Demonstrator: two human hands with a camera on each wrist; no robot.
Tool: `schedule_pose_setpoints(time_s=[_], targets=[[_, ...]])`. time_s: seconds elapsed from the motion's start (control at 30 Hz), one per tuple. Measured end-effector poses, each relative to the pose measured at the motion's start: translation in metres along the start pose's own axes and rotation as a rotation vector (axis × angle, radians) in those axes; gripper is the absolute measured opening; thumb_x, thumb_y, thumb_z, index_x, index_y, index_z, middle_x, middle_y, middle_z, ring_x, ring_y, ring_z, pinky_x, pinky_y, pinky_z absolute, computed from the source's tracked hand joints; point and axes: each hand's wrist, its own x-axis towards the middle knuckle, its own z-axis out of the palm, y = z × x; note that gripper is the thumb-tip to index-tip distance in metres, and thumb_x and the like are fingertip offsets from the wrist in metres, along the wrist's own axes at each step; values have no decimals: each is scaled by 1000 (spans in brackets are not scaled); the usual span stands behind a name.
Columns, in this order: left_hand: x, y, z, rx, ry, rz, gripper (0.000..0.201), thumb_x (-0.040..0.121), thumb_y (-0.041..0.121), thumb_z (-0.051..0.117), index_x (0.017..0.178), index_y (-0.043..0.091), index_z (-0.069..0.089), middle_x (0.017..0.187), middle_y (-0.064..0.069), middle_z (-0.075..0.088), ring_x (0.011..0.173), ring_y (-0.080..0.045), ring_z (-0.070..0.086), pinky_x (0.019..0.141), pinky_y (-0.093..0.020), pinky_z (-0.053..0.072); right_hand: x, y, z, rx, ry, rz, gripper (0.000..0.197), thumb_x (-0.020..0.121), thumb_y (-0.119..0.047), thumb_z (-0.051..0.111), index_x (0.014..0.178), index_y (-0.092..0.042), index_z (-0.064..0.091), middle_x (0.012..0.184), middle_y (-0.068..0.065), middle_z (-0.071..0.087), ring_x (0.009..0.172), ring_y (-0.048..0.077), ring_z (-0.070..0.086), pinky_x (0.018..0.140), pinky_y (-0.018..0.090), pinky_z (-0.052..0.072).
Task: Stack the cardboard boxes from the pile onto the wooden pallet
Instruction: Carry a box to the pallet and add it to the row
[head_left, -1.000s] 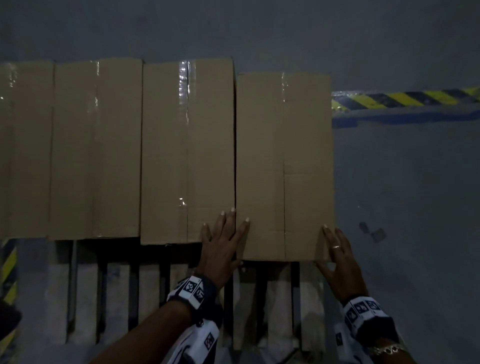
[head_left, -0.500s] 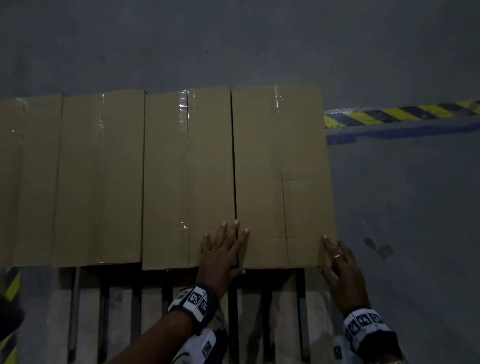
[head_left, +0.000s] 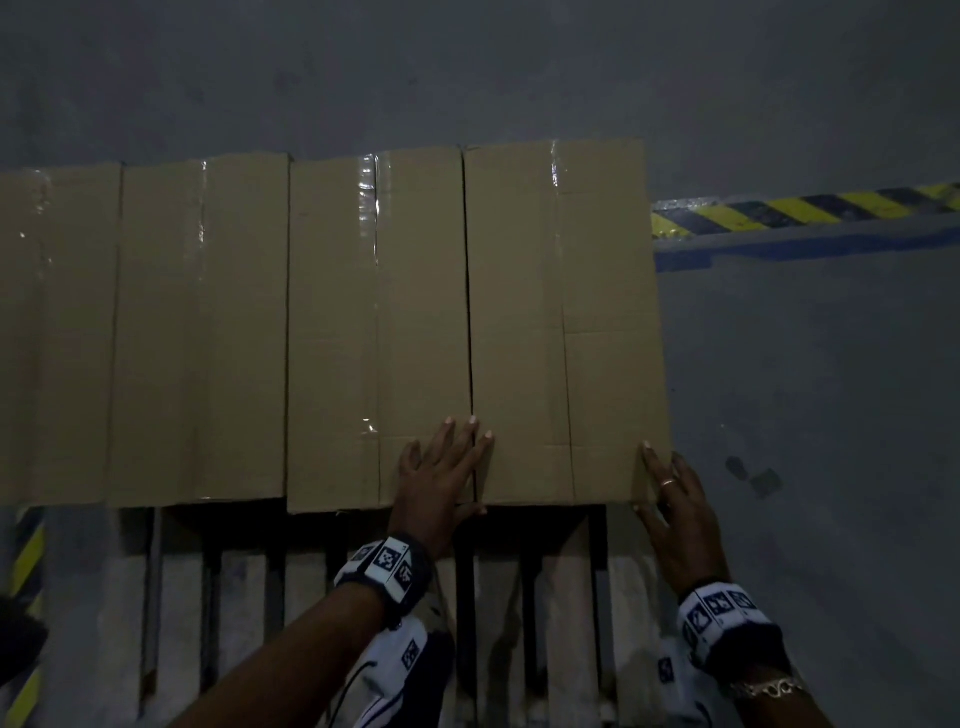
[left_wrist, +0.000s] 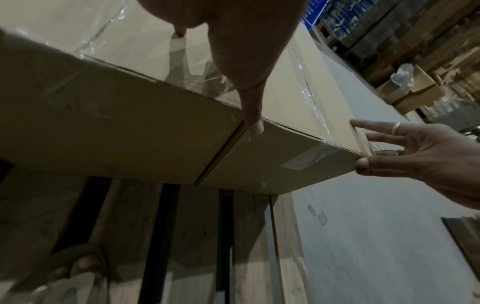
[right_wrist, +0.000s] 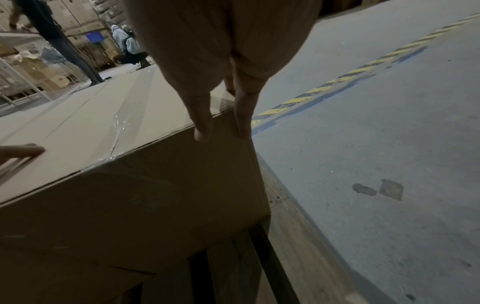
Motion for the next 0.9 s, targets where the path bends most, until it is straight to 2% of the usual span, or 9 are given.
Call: schedule_pose_setpoints(time_s=[0.13, 0.23, 0.37, 0.43, 0.5, 0.6, 0.7, 0.8, 0.9], targets=[[0, 0, -3, 34, 19, 11, 110, 71, 45, 83, 159, 34, 19, 168, 9, 11, 154, -22, 15, 111, -57, 32, -4, -10, -1, 10, -15, 4, 80, 92, 4, 65, 154, -37, 33, 165, 6, 21, 149, 23, 26, 115, 36, 31], [-1, 0, -2, 49, 26, 14, 109, 69, 44, 85, 158, 31, 25, 167, 6, 20, 152, -25, 24, 108, -57, 39, -4, -11, 2, -26, -24, -5, 83, 92, 5, 64, 156, -34, 28, 166, 9, 15, 151, 24, 20, 118, 35, 25], [-11, 4, -4, 6, -11, -4, 99, 82, 46, 75, 160, 30, 18, 168, 0, 11, 154, -28, 18, 112, -52, 36, -10, -18, 3, -127, -30, 21, 91, 86, 2, 73, 159, -25, 25, 166, 17, 10, 153, 31, 15, 121, 40, 20], [-19, 7, -13, -61, -40, -37, 94, 87, 47, 71, 161, 26, 16, 168, -7, 10, 153, -31, 19, 115, -48, 33, -18, -26, 0, -145, 20, -5, 84, 84, -1, 76, 155, -15, 35, 164, 23, 12, 152, 36, 18, 121, 43, 23], [-30, 10, -24, -137, -17, -67, 91, 87, 46, 71, 159, 21, 22, 166, -13, 18, 150, -33, 26, 114, -47, 35, -26, -36, -6, -142, 30, -19, 78, 83, -5, 77, 152, -9, 40, 164, 23, 13, 151, 35, 20, 121, 46, 26], [-48, 16, -40, -262, 47, -111, 86, 88, 46, 72, 157, 18, 29, 161, -12, 32, 144, -32, 37, 112, -46, 38, -35, -57, -14, -102, -27, 18, 71, 87, -13, 76, 149, -13, 44, 165, 16, 13, 151, 32, 21, 121, 42, 27], [-74, 26, -59, -353, 117, -122, 80, 90, 45, 70, 155, 17, 33, 154, -9, 42, 136, -29, 45, 109, -40, 42, -48, -81, -26, -80, -71, -19, 64, 88, -19, 77, 146, -16, 48, 164, 9, 18, 149, 30, 26, 119, 39, 29], [-111, 41, -78, -439, 193, -143, 75, 91, 45, 69, 153, 17, 36, 148, -7, 47, 131, -25, 50, 104, -37, 45, -71, -105, -48, -72, -110, -62, 60, 89, -19, 75, 144, -15, 50, 163, 8, 21, 148, 26, 28, 113, 28, 26], [-154, 59, -98, -487, 252, -158, 72, 91, 46, 69, 150, 19, 39, 144, -5, 50, 128, -22, 53, 101, -33, 47, -99, -126, -75, -44, -100, -108, 58, 90, -19, 75, 143, -14, 51, 161, 9, 26, 146, 27, 32, 112, 31, 30]])
